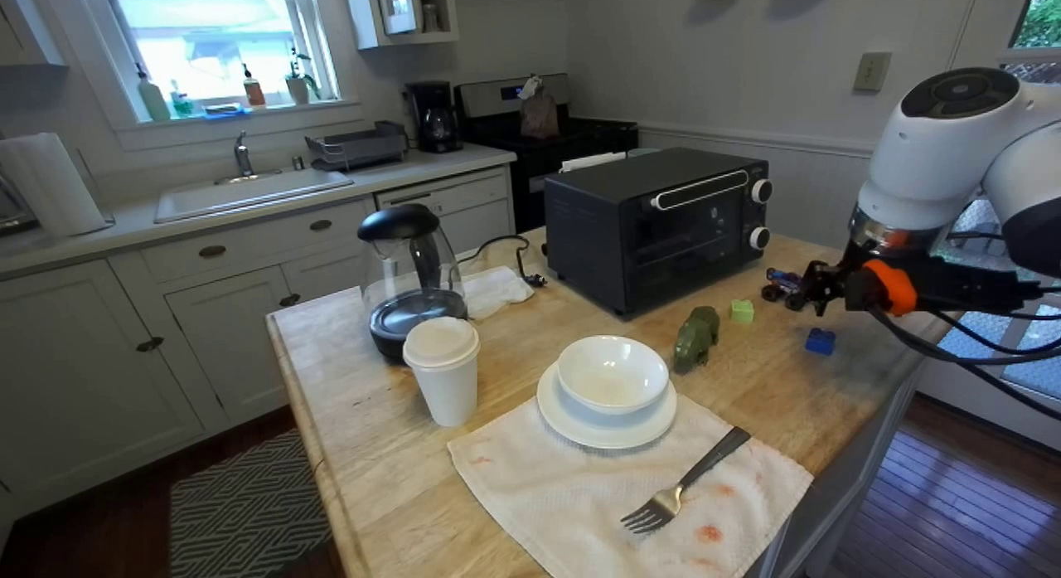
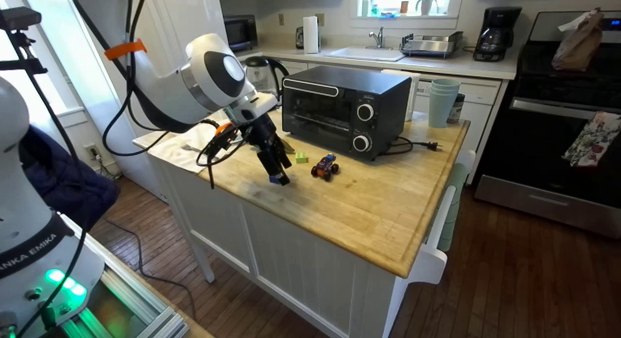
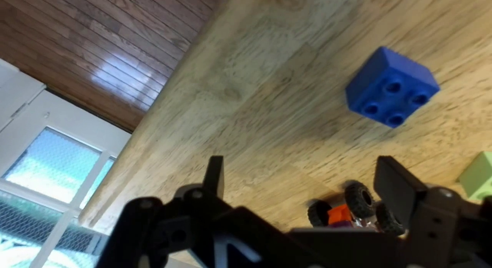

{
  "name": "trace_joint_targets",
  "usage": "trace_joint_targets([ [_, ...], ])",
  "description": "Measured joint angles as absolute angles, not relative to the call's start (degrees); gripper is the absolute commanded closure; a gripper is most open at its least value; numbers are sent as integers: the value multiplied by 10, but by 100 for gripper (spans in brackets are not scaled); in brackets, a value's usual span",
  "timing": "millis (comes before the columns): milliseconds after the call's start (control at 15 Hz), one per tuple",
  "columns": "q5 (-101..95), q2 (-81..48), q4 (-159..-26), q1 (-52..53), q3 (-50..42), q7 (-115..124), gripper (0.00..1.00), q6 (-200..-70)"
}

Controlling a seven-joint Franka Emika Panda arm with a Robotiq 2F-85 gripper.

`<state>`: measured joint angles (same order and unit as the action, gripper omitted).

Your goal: Twist the block on the table

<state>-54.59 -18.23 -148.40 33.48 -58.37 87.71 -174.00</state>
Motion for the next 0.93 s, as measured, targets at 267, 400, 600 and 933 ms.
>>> trace_joint_targets([
  [267,-462,-98,-1486,290,-521,783,0,-1684],
  [400,-414,-75,-1486,280,-499,736,0,-1673],
  [600,-325,-45,-1488,271,-468,646,0,-1650],
  [933,-252,-12,-1481,271,-460,569,0,-1610],
])
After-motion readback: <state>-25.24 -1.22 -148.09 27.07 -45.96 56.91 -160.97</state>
